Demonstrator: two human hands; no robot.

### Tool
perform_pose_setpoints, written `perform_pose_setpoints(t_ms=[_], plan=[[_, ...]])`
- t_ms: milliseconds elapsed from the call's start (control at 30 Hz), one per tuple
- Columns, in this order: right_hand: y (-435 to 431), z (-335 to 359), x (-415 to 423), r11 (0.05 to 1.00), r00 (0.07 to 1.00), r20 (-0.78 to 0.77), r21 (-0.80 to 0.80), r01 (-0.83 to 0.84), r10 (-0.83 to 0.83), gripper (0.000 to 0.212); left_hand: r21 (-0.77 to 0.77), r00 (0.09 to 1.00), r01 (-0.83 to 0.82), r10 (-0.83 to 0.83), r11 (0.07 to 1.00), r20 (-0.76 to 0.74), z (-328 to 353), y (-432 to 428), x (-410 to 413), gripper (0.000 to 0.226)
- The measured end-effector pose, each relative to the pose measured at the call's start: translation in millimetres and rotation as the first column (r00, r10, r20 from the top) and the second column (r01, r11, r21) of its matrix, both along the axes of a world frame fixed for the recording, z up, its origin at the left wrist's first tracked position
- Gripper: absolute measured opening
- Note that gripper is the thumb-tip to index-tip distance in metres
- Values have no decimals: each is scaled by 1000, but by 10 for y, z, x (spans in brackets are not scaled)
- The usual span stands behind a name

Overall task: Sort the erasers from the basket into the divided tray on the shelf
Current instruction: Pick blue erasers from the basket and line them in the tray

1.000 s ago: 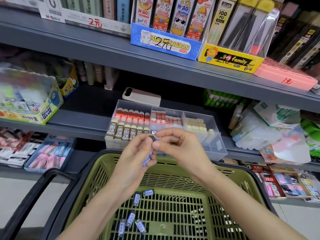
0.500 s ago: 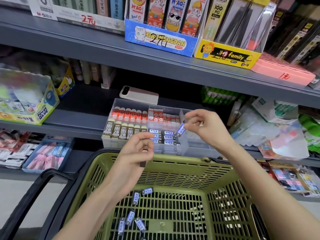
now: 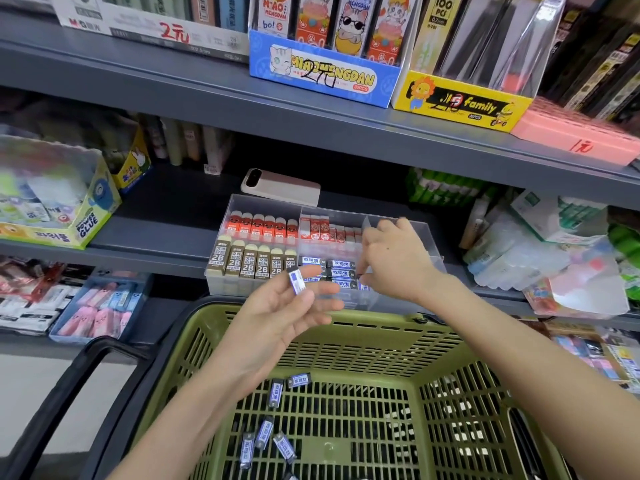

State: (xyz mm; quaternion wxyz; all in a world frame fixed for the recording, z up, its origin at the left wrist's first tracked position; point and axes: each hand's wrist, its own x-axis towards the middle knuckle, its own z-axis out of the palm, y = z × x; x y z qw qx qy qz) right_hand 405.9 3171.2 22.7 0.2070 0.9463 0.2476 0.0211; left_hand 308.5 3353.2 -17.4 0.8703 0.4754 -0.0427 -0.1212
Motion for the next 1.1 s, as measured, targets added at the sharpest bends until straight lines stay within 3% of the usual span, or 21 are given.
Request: perform_pose_setpoints(t_ms=[100, 167, 200, 233, 267, 300, 333, 400, 500, 600, 733, 900, 1000, 1100], plan=[[61, -75, -24, 996, 998, 56, -81, 24, -20, 28, 139, 997, -66, 58, 988, 60, 16, -21, -19, 40], [55, -16, -50, 998, 995, 79, 31, 57, -59, 25, 225, 989, -122, 100, 967, 108, 10, -23, -26, 38], [43, 29, -78, 985, 994, 84, 162, 60, -75, 22, 258, 985, -142, 110, 956, 135, -1, -22, -25, 36], [42, 83, -133, 922, 995, 36, 380, 70, -91, 18, 282, 980, -159, 117, 946, 160, -17, -20, -19, 35], [60, 136, -204, 771, 994, -88, 628, 109, -68, 13, 300, 975, -178, 126, 937, 185, -32, -17, -14, 34], [98, 192, -303, 561, 968, -246, 808, 180, 43, 7, 320, 968, -200, 137, 926, 209, -44, -15, -12, 32], [161, 251, -416, 416, 926, -331, 879, 232, 183, 7, 342, 961, -226, 151, 912, 233, -54, -13, -13, 29], [261, 283, -589, 336, 868, -389, 899, 283, 309, 11, 399, 943, -286, 183, 871, 277, -59, -9, -22, 26], [337, 251, -671, 346, 868, -395, 894, 286, 303, 13, 468, 912, -385, 248, 796, 327, -32, 2, -32, 34], [373, 244, -638, 322, 866, -407, 894, 312, 291, 11, 506, 898, -419, 261, 754, 354, -13, 12, -29, 27], [440, 218, -571, 373, 868, -404, 883, 287, 289, 17, 647, 822, -552, 209, 526, 530, -40, 47, -9, 19], [307, 99, -302, 94, 871, -470, 883, 460, 146, 6, 652, 699, -714, 205, 253, 686, -8, 202, 46, 35], [237, -69, -210, 113, 816, -564, 825, 553, 124, 5, 694, 698, -714, 170, 90, 696, -10, 296, 85, 39], [222, -146, -173, 134, 792, -591, 806, 576, 152, 9, 752, 745, -660, 128, -5, 655, -41, 342, 118, 43]])
